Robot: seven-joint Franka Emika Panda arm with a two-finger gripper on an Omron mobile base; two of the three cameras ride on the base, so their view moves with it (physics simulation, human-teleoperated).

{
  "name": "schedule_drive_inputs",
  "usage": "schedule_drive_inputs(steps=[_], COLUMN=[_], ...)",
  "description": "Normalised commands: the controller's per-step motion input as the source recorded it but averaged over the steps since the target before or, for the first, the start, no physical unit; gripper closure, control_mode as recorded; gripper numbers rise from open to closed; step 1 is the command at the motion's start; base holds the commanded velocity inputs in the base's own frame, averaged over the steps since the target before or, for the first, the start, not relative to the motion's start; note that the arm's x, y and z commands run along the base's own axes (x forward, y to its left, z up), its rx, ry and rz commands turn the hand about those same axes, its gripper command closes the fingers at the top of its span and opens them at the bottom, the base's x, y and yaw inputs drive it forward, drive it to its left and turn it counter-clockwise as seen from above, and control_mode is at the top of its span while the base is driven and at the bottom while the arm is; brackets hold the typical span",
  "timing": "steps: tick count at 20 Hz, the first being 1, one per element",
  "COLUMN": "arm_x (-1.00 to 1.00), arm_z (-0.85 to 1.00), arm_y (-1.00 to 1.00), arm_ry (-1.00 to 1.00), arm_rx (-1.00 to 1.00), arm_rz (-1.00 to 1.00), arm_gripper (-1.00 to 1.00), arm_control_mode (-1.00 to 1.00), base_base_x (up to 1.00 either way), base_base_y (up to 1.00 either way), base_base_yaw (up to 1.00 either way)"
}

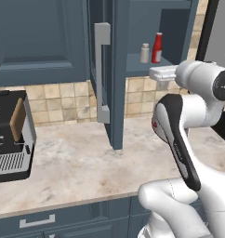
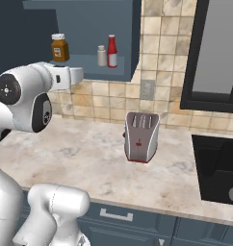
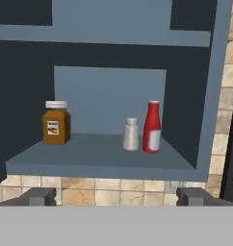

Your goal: Collect the turmeric, ketchup, and shaker from the cabinet and place them next to the stove.

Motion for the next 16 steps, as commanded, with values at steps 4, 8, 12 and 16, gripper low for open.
schedule_drive_inputs(steps=[4, 8, 12, 16], arm_x=[0.14, 0.10, 0.13, 0.06], arm_z=[0.00, 0.00, 0.00, 0.01], arm_y=[-0.06, -0.17, -0.01, -0.07], arm_ry=[0.00, 0.00, 0.00, -0.01], arm_rx=[0.00, 0.00, 0.00, 0.00], arm_rz=[-0.01, 0.00, 0.00, 0.00], arm_gripper=[-1.00, -1.00, -1.00, -1.00], arm_control_mode=[-1.00, -1.00, -1.00, -1.00], base_base_x=[0.00, 0.00, 0.00, 0.00], base_base_y=[0.00, 0.00, 0.00, 0.00], base_base_yaw=[0.00, 0.00, 0.00, 0.00])
